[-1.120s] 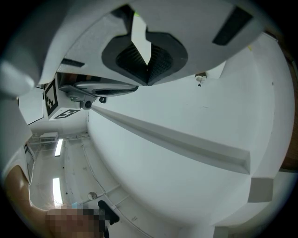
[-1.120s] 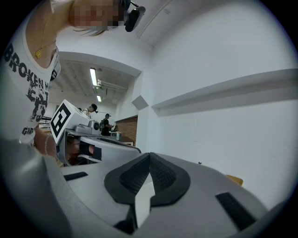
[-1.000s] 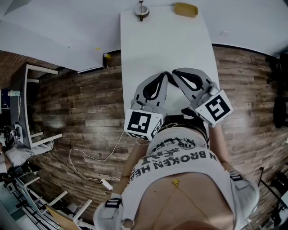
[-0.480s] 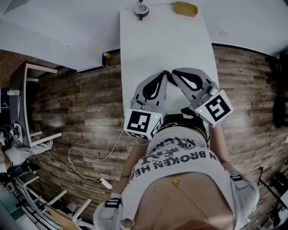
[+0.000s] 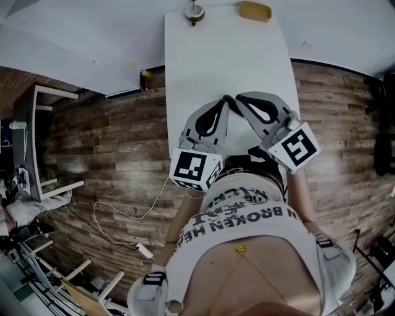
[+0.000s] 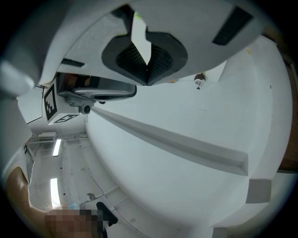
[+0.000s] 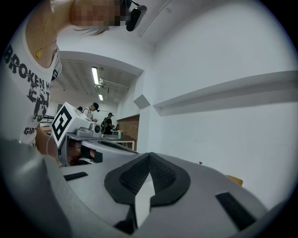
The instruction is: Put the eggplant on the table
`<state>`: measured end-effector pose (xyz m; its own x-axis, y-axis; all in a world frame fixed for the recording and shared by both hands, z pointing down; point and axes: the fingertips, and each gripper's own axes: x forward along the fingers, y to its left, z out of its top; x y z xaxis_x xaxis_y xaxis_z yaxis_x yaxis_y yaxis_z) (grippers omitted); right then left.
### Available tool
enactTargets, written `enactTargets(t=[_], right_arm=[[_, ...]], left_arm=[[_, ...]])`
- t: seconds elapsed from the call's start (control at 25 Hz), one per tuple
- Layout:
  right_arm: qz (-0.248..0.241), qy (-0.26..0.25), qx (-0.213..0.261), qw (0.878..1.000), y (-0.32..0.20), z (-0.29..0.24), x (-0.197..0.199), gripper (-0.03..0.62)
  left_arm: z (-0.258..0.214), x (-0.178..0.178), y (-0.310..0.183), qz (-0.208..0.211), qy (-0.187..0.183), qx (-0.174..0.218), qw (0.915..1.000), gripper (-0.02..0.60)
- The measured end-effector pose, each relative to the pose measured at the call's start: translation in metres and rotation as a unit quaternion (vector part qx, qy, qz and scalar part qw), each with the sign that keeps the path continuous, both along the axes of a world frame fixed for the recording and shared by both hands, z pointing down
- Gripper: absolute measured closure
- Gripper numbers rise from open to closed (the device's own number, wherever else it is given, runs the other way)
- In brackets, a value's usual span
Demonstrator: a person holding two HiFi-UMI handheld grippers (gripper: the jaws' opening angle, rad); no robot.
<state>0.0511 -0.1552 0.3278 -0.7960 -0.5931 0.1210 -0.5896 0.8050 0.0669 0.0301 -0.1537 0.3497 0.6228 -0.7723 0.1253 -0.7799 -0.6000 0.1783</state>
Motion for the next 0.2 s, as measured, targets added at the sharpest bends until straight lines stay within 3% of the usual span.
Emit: enactTargets(t=[0.2], right_arm=[[0.0, 0.003, 0.0, 1.0, -0.001, -0.0004, 0.0005, 0.586]], left_arm=[[0.0001, -0.0006, -0.0006, -0.001, -0.002, -0.001, 1.0, 0.583]])
